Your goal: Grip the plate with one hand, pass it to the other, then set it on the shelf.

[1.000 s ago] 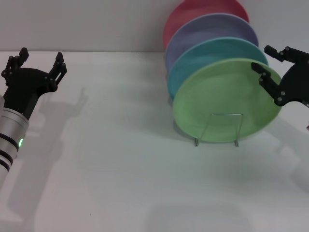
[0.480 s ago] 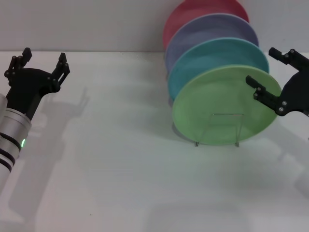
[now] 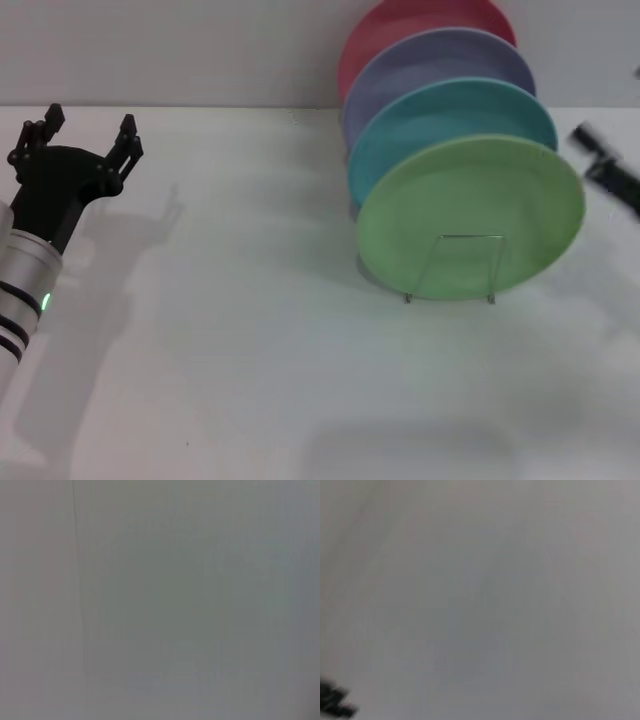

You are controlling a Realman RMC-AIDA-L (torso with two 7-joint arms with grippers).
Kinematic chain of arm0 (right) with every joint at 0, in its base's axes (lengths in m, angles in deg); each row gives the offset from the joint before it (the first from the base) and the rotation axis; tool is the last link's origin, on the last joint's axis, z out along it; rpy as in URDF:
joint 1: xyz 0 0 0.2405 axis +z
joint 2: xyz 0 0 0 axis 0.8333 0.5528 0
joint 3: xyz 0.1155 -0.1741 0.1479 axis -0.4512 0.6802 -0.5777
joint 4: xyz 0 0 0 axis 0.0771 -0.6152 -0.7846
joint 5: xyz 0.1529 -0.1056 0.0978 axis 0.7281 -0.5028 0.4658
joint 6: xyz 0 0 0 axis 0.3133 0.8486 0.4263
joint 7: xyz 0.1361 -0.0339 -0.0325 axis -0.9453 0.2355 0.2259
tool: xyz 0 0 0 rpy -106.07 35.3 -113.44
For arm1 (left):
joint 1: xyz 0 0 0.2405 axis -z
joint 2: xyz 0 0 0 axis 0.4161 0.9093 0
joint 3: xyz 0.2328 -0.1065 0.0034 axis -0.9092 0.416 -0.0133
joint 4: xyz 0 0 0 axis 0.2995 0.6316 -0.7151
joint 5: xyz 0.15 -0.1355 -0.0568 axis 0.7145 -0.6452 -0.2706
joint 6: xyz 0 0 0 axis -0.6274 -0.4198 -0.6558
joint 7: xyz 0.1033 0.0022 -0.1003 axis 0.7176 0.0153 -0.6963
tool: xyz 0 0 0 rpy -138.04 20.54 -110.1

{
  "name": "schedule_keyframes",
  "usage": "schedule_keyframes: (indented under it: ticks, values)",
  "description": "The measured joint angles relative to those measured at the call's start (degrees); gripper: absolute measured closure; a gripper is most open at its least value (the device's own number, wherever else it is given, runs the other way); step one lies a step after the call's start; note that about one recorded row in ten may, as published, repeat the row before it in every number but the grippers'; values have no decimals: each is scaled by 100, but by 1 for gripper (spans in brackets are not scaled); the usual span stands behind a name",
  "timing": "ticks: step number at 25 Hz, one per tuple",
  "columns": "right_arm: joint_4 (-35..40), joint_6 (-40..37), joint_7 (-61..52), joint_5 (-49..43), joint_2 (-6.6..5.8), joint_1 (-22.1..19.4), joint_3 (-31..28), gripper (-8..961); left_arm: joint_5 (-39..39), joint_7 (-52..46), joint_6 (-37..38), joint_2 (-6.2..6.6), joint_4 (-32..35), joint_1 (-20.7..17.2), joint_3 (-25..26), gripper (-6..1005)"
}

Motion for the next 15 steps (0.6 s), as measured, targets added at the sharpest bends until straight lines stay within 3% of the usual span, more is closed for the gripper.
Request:
schedule_keyframes:
  ticks: [1,3,5,6,7,8,15]
  values:
    - [192,240,54,571,24,-131,-155,224,1,0,116,0,5,-32,0,170]
    - [306,305,68,849,29,-178,-195,212,0,0,188,3,6,-54,1,170]
    - [775,416,91,1939,32,-255,-193,198,0,2,318,7,14,-95,1,170]
    - [775,416,91,1939,32,-255,-193,191,0,2,318,7,14,-95,1,170]
    - [1215,425,98,2924,32,-295,-172,185,0,12,443,6,95,-109,8,170]
    - [1431,394,97,3333,32,-317,-185,178,0,14,506,4,172,-91,17,170]
    - [1982,-149,1,4057,32,-493,-174,175,-19,7,983,-2,812,130,54,170]
